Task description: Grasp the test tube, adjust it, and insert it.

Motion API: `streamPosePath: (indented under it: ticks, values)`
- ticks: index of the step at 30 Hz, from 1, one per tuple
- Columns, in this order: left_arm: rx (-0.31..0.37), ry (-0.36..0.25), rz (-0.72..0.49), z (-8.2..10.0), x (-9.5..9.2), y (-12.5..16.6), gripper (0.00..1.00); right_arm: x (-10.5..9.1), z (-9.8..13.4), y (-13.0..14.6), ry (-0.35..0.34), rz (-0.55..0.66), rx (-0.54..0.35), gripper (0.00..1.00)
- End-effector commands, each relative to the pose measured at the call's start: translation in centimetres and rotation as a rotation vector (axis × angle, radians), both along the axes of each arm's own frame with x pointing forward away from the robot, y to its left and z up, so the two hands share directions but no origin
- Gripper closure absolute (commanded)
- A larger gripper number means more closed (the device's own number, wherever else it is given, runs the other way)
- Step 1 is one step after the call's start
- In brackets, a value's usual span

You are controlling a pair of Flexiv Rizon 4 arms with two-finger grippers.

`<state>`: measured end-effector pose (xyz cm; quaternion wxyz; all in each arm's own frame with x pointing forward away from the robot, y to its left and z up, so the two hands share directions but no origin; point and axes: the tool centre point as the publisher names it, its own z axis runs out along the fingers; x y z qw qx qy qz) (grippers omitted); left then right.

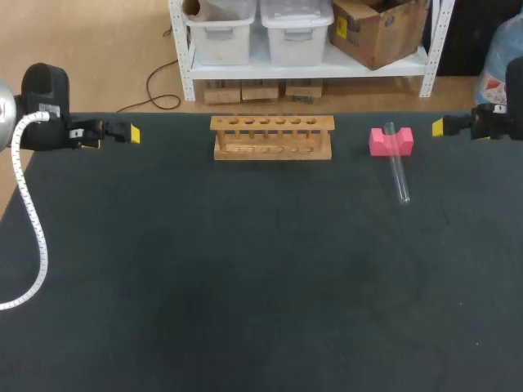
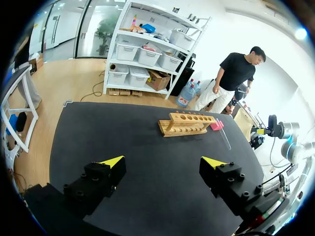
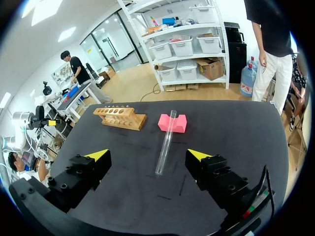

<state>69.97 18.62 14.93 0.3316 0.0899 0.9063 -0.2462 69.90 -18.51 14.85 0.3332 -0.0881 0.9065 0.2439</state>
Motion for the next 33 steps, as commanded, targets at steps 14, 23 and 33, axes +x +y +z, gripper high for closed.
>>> streamPosePath:
  ticks: [14, 23, 33]
  values:
    - [0.007, 0.006, 0.005, 0.1, 0.0, -0.1, 0.0, -0.1, 0.1, 0.1, 0.001, -0.004, -0.005, 0.0]
    - [0.007, 0.006, 0.005, 0.1, 0.0, -0.1, 0.0, -0.1, 0.1, 0.1, 0.001, -0.004, -0.005, 0.0]
    - [0.049, -0.116, -0.142, 0.6, 1.5, -0.9, 0.0, -0.1, 0.1, 0.1, 0.001, -0.004, -0.005, 0.0]
